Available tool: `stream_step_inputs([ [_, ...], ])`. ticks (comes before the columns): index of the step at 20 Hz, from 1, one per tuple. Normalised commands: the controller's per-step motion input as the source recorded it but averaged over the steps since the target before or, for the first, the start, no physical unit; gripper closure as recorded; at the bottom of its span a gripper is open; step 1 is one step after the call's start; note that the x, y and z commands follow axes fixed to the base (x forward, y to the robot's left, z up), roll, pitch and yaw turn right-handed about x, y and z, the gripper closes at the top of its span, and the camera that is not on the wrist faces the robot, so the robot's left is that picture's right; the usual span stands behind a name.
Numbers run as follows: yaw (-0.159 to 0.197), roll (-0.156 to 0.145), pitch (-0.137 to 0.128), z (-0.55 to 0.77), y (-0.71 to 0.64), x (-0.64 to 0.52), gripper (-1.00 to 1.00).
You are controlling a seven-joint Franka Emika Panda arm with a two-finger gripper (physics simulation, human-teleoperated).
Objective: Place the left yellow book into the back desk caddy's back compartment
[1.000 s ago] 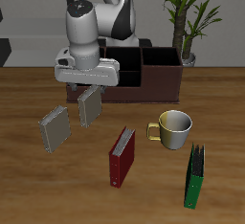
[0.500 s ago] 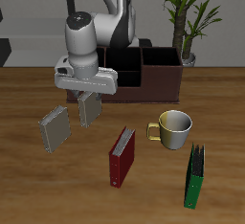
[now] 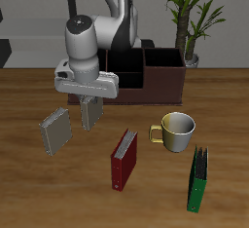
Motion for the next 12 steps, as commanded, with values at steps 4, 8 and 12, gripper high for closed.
stream_step_inputs([
  [4, 0.031, 0.029, -0.017, 0.24, 0.19, 0.09, 1.00],
  [8, 0.094, 0.056, -0.050, 0.54, 0.44, 0.14, 1.00],
  [12, 0.126, 0.035, -0.058, 0.67, 0.56, 0.16, 1.00],
])
